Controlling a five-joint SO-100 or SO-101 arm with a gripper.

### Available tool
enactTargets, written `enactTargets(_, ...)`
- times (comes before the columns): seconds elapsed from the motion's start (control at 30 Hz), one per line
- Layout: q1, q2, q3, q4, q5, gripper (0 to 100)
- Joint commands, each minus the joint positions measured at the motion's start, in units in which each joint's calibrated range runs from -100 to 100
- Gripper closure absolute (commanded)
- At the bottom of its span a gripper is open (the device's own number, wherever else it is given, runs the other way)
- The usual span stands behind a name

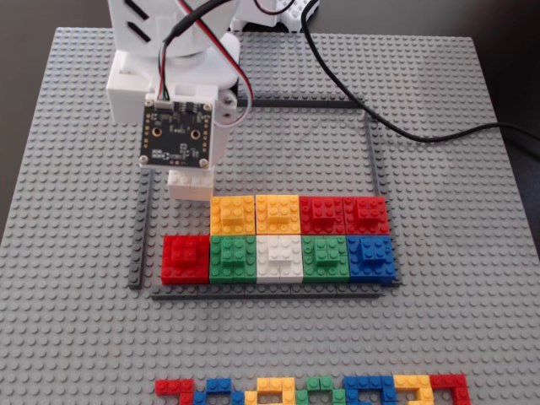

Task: Grab the cube and place it into the grid

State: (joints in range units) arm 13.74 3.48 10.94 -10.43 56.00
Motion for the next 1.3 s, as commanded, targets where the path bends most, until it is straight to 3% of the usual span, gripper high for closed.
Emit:
enactTargets(0.0,1.1,-0.6,-5.8,0.5,0.6,95)
enactTargets(1.27,0.3,5.5,-9.8,-2.9,0.8,94)
